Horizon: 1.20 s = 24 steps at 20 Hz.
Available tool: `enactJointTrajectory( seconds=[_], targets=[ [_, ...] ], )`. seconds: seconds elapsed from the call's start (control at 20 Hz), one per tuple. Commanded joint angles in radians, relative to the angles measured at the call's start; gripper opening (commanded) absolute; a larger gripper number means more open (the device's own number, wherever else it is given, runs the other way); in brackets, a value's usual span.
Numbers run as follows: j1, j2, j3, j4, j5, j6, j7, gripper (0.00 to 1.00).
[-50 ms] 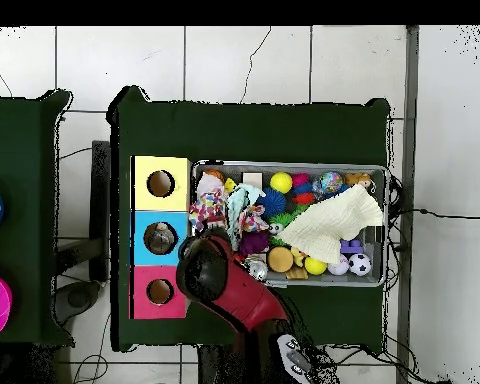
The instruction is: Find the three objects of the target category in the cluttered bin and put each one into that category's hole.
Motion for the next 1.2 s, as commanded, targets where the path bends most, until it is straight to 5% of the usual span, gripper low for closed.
enactJointTrajectory(
  seconds=[0.05, 0.35, 0.75, 0.95, 1.2],
  targets=[
    [-0.068, -0.037, -0.063, -0.062, -0.090, 0.205, -0.040, 1.00],
    [-0.109, -0.027, -0.112, -0.150, -0.189, 0.294, -0.078, 1.00],
    [-0.201, 0.017, -0.068, -0.278, -0.329, 0.323, -0.125, 1.00],
    [-0.198, 0.027, -0.083, -0.409, -0.416, 0.483, -0.185, 1.00],
    [-0.292, 0.000, 0.001, -0.468, -0.551, 0.555, -0.300, 1.00]
  ],
)
